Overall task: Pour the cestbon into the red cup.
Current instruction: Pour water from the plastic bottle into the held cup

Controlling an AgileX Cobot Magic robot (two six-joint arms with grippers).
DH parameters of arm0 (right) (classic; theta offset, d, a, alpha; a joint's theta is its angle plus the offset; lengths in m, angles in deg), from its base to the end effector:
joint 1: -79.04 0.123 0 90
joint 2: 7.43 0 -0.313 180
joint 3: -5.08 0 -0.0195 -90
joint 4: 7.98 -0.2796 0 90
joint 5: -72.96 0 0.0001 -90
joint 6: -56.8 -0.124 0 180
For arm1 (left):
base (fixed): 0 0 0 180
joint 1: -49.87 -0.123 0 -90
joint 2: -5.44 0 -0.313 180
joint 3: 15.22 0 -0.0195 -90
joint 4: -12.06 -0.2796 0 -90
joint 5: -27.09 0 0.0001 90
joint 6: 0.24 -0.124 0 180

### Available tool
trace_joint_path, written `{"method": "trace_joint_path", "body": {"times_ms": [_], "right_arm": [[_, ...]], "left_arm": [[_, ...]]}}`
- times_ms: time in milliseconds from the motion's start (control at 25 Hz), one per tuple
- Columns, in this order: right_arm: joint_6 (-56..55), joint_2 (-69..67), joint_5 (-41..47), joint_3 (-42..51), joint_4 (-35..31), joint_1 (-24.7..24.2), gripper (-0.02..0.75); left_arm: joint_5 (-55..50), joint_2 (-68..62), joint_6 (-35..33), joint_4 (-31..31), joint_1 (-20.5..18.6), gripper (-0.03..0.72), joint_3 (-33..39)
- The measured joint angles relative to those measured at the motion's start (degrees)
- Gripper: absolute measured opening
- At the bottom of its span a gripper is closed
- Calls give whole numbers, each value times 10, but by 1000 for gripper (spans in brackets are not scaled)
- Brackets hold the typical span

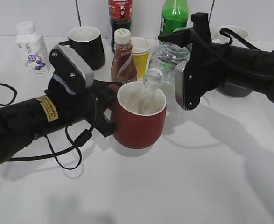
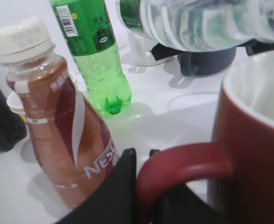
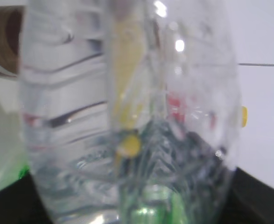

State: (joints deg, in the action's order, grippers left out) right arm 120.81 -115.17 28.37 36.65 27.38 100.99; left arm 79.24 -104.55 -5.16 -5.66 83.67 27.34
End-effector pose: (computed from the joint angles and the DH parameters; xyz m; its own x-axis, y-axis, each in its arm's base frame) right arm 0.3558 0.1976 0.2011 0.7144 -0.6972 -0.0601 -0.1590 -0.0782 -0.9842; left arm 0.2917 -0.2311 0.1534 0.0401 0.2954 -0.9545 0.7537 0.6183 0.2230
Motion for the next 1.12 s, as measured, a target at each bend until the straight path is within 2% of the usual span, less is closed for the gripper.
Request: {"method": "trace_joint_path", "body": {"times_ms": [400, 1120], "right_arm": [[26, 0, -17, 0, 0, 0, 468], [85, 0, -37, 0, -2, 0, 468]], "left_arm": [[-1, 0, 0, -23, 0, 43, 0], [-3, 0, -2, -28, 0, 43, 0]]}}
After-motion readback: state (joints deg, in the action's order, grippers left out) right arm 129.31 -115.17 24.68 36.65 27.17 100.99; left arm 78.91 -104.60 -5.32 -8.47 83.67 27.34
